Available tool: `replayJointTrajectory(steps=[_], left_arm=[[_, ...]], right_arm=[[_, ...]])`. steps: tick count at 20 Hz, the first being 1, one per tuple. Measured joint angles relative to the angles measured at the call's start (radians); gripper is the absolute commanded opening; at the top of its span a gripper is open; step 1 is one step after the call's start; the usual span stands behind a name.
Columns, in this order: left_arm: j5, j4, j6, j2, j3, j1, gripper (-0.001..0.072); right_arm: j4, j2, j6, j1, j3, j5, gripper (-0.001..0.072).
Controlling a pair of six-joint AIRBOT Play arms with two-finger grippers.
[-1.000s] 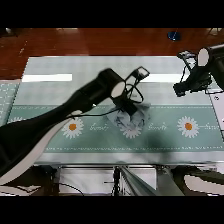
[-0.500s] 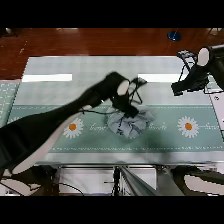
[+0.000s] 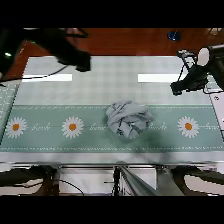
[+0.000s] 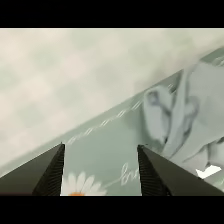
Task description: Fold the shirts.
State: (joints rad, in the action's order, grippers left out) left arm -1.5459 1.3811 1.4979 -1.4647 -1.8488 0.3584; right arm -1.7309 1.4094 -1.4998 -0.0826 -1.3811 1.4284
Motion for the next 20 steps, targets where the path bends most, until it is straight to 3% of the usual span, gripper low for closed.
replayJointTrajectory(steps=[4,11,13,14,20], left_arm=[[-0.021,-0.195,-0.064,0.035,0.278,-0.201,0.0547],[0.237,-0.605,-0.306,0.077,0.953,-0.292,0.0547],[0.310,-0.694,-0.375,0.062,1.018,-0.282,0.0551],[0.333,-0.719,-0.397,0.049,1.028,-0.274,0.0617],[0.387,-0.792,-0.455,-0.116,0.909,-0.193,0.0625]], right_arm=[[-0.004,0.000,0.000,0.000,0.000,0.002,0.0599],[0.035,0.000,0.007,0.000,0.000,0.016,0.0599],[0.072,0.000,0.008,0.000,0.000,0.018,0.0599],[0.091,0.000,0.009,0.000,0.000,0.018,0.0599],[0.142,0.000,0.011,0.000,0.000,0.040,0.0599]])
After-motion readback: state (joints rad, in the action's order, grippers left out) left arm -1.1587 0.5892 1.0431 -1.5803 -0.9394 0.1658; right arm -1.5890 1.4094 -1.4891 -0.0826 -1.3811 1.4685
